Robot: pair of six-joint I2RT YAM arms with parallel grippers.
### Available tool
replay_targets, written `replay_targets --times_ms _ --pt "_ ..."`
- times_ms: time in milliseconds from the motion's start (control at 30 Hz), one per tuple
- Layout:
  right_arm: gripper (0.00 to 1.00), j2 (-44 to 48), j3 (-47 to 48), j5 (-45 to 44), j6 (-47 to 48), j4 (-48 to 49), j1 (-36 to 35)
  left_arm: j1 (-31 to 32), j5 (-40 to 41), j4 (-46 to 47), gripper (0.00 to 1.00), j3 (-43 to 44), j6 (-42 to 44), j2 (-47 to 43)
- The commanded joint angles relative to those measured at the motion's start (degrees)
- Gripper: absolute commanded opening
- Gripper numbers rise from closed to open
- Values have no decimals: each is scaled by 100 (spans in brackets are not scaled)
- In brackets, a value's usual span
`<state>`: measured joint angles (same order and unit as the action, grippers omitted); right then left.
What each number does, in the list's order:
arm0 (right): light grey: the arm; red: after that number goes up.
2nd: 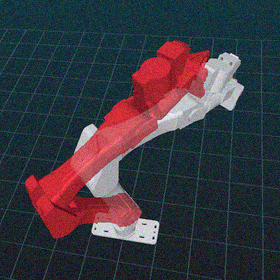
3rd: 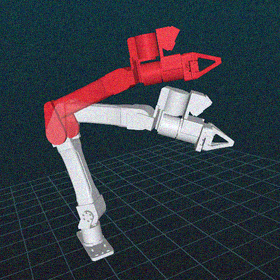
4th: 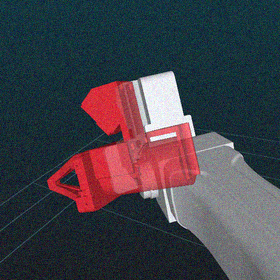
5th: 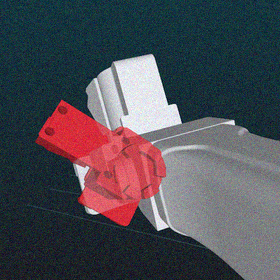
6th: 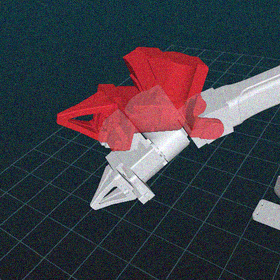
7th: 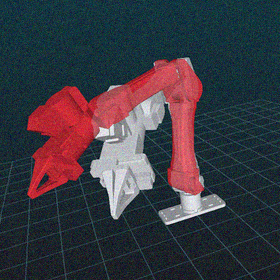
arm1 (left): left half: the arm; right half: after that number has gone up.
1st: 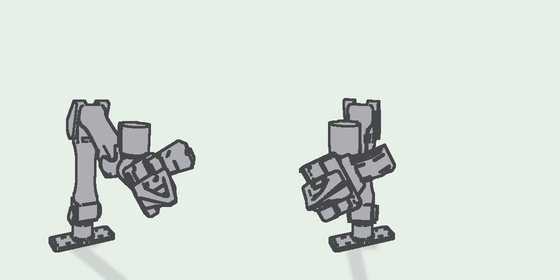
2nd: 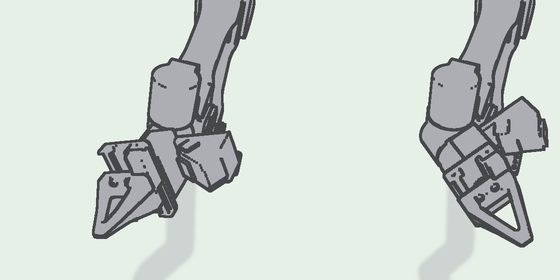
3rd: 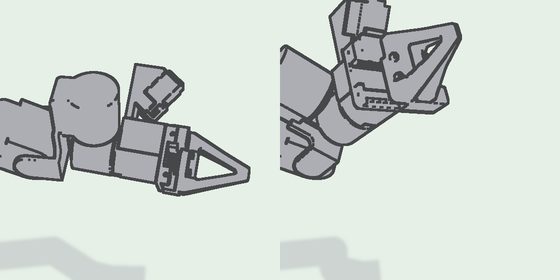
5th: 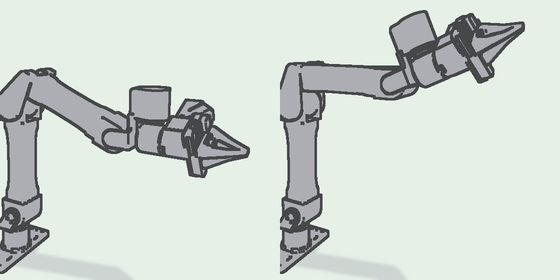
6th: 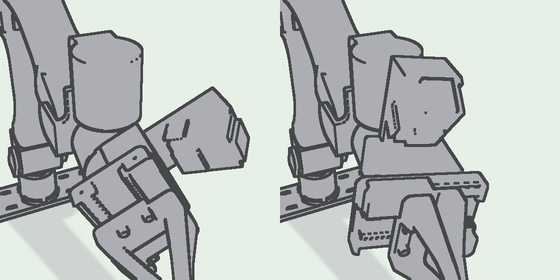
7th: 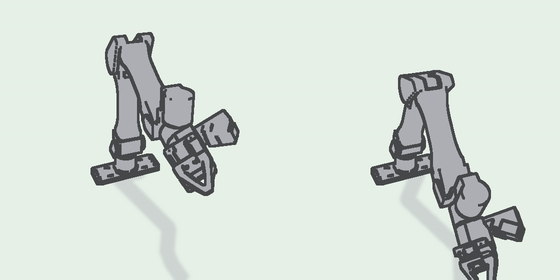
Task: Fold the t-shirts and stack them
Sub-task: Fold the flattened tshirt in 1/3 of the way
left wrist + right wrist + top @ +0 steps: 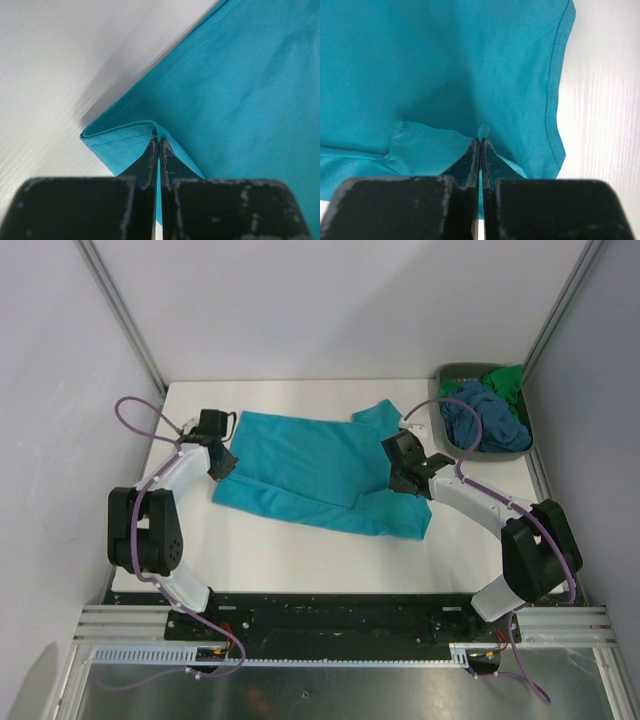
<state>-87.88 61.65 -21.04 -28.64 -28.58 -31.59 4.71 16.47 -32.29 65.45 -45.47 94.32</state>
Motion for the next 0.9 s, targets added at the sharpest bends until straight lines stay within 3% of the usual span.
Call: replay_targets --times_ms 0,867 --pt "0 -112 264 -355 170 234 111 -23 323 51 0 323 7 53" --pt "0 -472 456 -327 577 761 409 -102 356 111 0 393 -64 361"
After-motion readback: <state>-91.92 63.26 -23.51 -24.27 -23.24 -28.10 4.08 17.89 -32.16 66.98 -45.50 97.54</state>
